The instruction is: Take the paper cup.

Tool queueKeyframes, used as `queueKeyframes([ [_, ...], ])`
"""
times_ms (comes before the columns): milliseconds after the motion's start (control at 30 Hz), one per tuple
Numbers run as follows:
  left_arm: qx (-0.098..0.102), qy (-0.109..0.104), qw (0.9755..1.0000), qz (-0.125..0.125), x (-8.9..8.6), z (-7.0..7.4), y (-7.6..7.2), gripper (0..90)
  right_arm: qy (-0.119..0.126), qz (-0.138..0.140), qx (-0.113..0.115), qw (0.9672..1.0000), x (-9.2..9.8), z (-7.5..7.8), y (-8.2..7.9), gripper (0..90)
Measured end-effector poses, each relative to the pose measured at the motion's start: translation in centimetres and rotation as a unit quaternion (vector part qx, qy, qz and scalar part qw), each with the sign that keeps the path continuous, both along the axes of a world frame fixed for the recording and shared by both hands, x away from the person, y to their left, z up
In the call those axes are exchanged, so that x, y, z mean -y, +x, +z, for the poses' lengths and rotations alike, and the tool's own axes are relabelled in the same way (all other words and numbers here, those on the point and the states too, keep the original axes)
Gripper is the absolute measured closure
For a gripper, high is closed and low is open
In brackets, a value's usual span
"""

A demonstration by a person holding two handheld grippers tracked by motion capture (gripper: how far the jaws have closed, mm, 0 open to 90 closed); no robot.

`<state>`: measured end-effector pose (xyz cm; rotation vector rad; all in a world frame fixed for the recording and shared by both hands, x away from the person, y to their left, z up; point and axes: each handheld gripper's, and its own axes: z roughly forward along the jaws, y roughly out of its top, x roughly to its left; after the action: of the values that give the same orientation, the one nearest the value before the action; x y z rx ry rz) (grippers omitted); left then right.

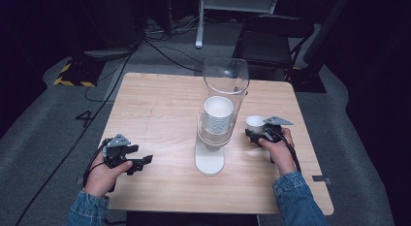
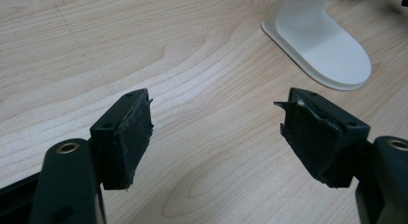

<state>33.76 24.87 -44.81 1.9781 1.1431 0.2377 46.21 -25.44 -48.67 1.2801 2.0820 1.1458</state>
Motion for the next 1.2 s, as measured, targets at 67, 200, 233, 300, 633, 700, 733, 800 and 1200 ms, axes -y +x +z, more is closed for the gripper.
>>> queueKeyframes([
  [67,-0.003,-0.001,1.0000,-0.001,0.1,0.0,0.0,25.8,-0.002,0.000,0.000,1.0000,0.1,0.0,-0.1,29.0],
  [200,-0.001,-0.001,1.0000,-0.005,0.2,0.1,0.2,25.8,-0.005,-0.001,0.002,1.0000,0.1,-0.1,-0.4,28.5],
  [233,-0.001,-0.001,1.0000,-0.005,0.4,0.1,0.3,25.8,-0.005,-0.001,-0.002,1.0000,0.2,0.0,-0.6,28.2],
  [300,-0.001,-0.001,1.0000,-0.006,0.5,0.0,0.4,25.8,-0.007,0.001,-0.002,1.0000,0.3,-0.1,-0.7,28.0],
  [633,-0.002,-0.003,0.9999,-0.012,1.0,0.1,0.8,25.6,-0.019,-0.001,-0.011,0.9998,0.8,-0.3,-1.2,24.8],
  [700,-0.002,-0.002,0.9999,-0.013,1.0,0.1,0.8,25.6,-0.020,0.001,-0.008,0.9998,0.9,-0.2,-1.3,22.9],
  [733,-0.002,-0.002,0.9999,-0.013,1.0,0.1,0.8,25.6,-0.020,0.001,-0.008,0.9998,0.9,-0.2,-1.3,22.9],
  [800,0.000,-0.001,0.9999,-0.017,1.1,0.1,0.9,25.6,-0.021,0.001,-0.007,0.9998,0.9,-0.1,-1.4,19.4],
  [1200,0.002,-0.002,0.9999,-0.015,0.9,0.2,0.8,25.5,-0.016,-0.013,0.014,0.9997,1.7,1.2,-2.2,15.9],
])
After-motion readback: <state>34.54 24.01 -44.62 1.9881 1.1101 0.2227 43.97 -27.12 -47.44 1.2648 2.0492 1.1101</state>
